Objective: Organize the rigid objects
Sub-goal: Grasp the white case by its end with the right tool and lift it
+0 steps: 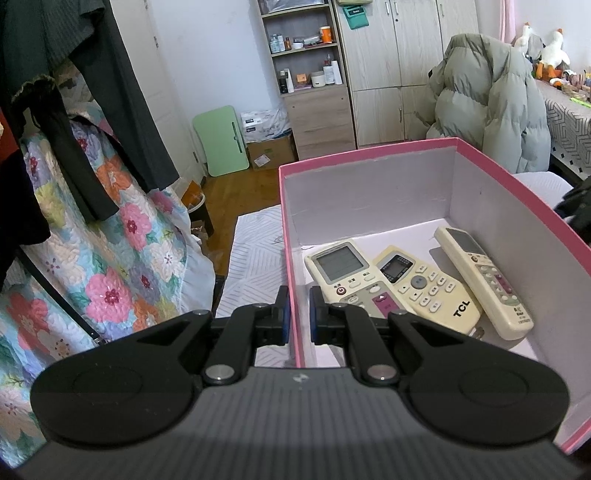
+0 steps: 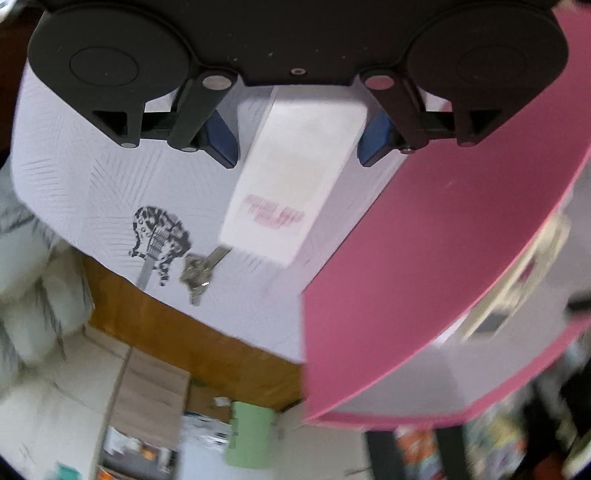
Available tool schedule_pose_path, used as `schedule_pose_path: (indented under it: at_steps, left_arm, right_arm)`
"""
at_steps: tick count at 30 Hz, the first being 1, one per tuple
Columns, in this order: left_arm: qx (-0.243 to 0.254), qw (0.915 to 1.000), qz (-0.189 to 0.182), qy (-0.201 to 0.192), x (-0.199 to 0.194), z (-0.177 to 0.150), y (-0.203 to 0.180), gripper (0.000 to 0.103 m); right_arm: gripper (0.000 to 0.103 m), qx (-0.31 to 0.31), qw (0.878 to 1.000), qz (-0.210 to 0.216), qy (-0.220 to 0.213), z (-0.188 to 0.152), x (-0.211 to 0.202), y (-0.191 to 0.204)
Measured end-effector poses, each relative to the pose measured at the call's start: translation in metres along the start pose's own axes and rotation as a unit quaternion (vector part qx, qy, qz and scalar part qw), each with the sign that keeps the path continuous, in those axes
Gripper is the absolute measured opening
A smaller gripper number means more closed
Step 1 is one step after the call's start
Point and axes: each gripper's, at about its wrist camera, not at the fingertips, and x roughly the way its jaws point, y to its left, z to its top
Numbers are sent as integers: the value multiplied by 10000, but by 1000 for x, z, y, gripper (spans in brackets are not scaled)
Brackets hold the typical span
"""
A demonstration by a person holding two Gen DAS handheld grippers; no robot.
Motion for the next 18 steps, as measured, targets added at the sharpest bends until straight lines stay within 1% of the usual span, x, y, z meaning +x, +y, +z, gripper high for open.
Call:
schedule_pose_path:
  at_steps: [2, 4, 6, 8, 9, 10, 11, 13, 15, 17, 18]
  left_arm:
    - [-1, 10000, 3, 3, 0, 1, -1, 7]
    - [66, 10000, 42, 12, 0, 1, -3, 8]
    - [46, 10000, 20, 5, 0, 1, -3, 8]
    - [-11, 10000, -20, -9, 0, 1, -2, 8]
    - [-18, 10000, -8, -3, 1, 1, -2, 7]
    - [-3, 10000, 15, 1, 1, 2, -3, 8]
    - [5, 10000, 15, 0, 1, 1, -2, 7]
    - [-29, 10000, -8, -1, 1, 2, -2, 8]
    - [-22, 10000, 5, 3, 2, 2, -2, 7]
    - [12, 10000, 36, 17, 2, 2, -2, 8]
    - [24, 10000, 54, 33, 2, 1, -1, 7]
  right_arm:
    - [69, 52, 9999, 133, -91, -1, -2, -5]
    - [64, 117, 9997, 205, -59, -8, -9, -7]
    - [61, 142, 9997, 213, 6, -14, -13, -8]
    - [62, 50, 9998, 202, 69, -15, -13, -7]
    - [62, 32, 9998, 189, 100, -10, -12, -7]
    - [66, 38, 9998, 158, 129, -5, -8, -7]
    - [67, 23, 9998, 114, 130, 0, -4, -7]
    - [71, -42, 10000, 4, 24, 10, 5, -7]
    - [73, 98, 9997, -53, -207, 16, 12, -9]
    - [71, 200, 9992, -50, -351, 20, 15, -12]
    - [66, 167, 9991, -22, -382, 20, 15, -12]
